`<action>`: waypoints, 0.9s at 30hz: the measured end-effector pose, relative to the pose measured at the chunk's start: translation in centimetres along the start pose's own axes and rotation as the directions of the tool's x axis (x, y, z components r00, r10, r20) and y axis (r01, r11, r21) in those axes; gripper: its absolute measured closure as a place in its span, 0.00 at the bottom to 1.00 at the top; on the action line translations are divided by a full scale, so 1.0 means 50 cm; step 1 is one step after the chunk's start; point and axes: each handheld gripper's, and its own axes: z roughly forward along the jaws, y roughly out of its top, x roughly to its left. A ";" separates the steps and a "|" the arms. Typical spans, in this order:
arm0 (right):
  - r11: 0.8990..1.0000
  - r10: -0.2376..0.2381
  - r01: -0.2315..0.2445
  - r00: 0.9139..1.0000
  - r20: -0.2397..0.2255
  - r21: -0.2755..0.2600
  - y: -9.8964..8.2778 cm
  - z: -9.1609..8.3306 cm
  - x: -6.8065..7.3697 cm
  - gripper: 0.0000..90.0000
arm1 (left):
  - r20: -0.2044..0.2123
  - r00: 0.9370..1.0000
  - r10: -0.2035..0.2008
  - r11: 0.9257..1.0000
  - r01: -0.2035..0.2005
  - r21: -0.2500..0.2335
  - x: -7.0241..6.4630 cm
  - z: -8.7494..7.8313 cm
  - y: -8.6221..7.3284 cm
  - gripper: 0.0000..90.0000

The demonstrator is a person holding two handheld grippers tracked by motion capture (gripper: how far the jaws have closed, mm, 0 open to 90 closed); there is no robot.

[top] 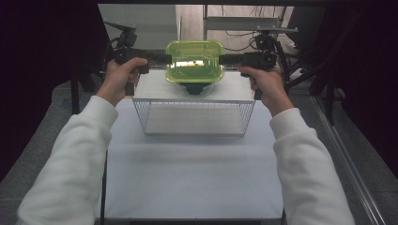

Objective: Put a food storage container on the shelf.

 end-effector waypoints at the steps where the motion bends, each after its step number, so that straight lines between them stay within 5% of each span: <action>1: 1.000 0.000 0.000 1.000 0.000 0.000 0.000 0.000 0.000 0.90 | 0.000 1.000 0.000 1.000 0.000 0.000 0.000 0.000 0.000 0.90; 11: 0.996 0.089 -0.089 0.996 0.016 0.017 0.005 0.031 -0.045 0.89 | 0.032 0.996 -0.087 0.996 0.087 -0.008 0.035 0.013 0.008 0.89; 12: 0.994 0.110 -0.110 0.994 0.007 0.011 0.006 0.034 -0.052 0.89 | 0.031 0.991 -0.129 0.991 0.130 -0.013 0.040 0.017 0.011 0.89; 15: 0.988 0.155 -0.155 0.988 0.005 0.000 0.010 0.041 -0.064 0.87 | 0.034 0.984 -0.173 0.985 0.174 -0.020 0.050 0.022 0.015 0.88; 22: 0.974 0.227 -0.227 0.974 0.016 -0.007 0.019 0.062 -0.090 0.82 | 0.051 0.970 -0.238 0.969 0.241 -0.049 0.079 0.040 0.020 0.87; 27: 0.967 0.256 -0.255 0.967 0.009 -0.009 0.019 0.070 -0.102 0.80 | 0.066 0.965 -0.253 0.965 0.257 -0.055 0.093 0.046 0.019 0.85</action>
